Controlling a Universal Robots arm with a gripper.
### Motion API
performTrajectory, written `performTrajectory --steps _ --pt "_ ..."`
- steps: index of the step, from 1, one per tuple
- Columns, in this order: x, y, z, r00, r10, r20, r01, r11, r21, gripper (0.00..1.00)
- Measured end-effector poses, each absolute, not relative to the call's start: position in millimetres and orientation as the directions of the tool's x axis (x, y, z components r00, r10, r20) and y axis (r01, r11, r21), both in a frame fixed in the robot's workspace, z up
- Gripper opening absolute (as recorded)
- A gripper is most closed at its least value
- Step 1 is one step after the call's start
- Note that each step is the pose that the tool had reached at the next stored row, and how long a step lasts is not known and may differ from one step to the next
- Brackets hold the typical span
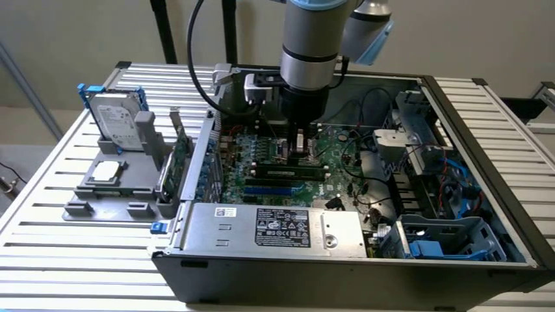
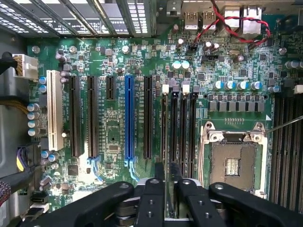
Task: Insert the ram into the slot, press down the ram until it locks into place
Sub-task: 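Insert the ram into the slot, then press down the ram until it locks into place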
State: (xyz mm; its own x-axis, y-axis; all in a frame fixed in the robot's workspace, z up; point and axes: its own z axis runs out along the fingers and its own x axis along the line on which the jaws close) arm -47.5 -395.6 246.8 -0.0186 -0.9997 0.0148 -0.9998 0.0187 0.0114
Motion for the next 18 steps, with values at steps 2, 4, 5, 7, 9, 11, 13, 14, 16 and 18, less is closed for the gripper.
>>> performTrajectory --steps 2,4,5,7,9,11,13,14,16,18 --pt "-47.4 -395.6 246.8 -0.018 -1.0 0.015 -1.0 0.019 0.011 0.11" --pt "-47.4 -395.6 246.9 -0.018 -1.0 0.015 -1.0 0.019 0.011 0.11" --pt "-47.4 -395.7 246.9 -0.018 -1.0 0.015 -1.0 0.019 0.012 0.11" --pt "-47.4 -395.6 246.9 -0.018 -1.0 0.015 -1.0 0.019 0.012 0.11" --pt "-47.4 -395.6 246.9 -0.018 -1.0 0.015 -1.0 0.019 0.012 0.11" --pt "-47.4 -395.6 246.9 -0.018 -1.0 0.015 -1.0 0.019 0.011 0.11" --pt "-47.4 -395.6 246.9 -0.018 -1.0 0.015 -1.0 0.019 0.011 0.11" --pt "-47.4 -395.6 246.8 -0.018 -1.0 0.015 -1.0 0.019 0.011 0.11" --pt "-47.4 -395.6 246.8 -0.018 -1.0 0.015 -1.0 0.019 0.011 0.11" --pt "-47.4 -395.6 246.8 -0.018 -1.0 0.015 -1.0 0.019 0.012 0.11"
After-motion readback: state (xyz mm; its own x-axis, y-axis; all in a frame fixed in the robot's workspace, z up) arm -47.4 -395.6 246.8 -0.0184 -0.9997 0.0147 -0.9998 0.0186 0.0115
